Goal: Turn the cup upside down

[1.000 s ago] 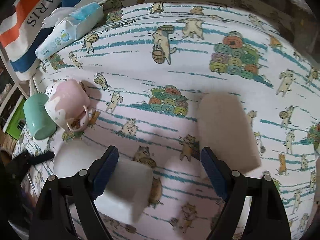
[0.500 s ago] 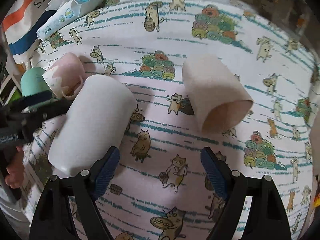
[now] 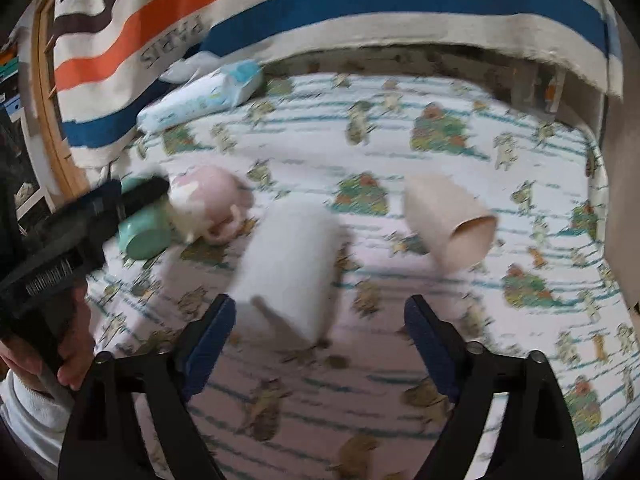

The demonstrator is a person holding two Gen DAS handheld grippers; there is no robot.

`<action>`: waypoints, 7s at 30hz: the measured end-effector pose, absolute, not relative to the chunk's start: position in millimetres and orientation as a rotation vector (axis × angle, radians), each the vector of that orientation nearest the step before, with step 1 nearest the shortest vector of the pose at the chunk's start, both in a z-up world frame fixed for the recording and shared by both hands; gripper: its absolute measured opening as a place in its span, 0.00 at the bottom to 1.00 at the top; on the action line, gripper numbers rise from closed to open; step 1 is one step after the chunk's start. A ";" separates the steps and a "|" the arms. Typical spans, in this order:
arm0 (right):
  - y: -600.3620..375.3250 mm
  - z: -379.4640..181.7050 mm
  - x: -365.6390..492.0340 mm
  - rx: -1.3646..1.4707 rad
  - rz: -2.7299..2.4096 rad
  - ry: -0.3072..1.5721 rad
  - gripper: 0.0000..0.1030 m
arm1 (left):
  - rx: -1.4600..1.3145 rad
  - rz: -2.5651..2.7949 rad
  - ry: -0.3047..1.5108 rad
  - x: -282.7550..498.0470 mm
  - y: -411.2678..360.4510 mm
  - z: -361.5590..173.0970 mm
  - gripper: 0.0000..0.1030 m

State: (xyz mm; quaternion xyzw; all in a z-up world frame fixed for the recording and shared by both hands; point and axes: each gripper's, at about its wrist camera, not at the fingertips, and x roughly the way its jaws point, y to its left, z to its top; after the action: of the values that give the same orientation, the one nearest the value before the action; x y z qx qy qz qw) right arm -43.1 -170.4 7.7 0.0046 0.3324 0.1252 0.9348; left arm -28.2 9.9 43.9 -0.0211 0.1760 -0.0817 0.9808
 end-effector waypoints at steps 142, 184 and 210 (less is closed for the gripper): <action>-201.8 6.7 -25.5 -0.017 0.073 0.284 0.99 | 0.005 -0.066 0.309 -28.9 4.5 10.4 1.00; -201.5 8.6 -27.4 -0.026 0.070 0.281 0.99 | 0.006 -0.066 0.310 -27.8 8.8 10.4 1.00; -202.5 9.4 -27.5 -0.026 0.070 0.281 0.99 | 0.008 -0.067 0.312 -27.4 10.7 10.4 1.00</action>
State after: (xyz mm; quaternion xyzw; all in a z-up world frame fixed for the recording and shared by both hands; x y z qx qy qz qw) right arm -27.5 -202.5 9.4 -0.0131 0.1400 0.0350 0.9894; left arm -27.4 10.7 10.4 0.0038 0.1551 -0.0332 0.9873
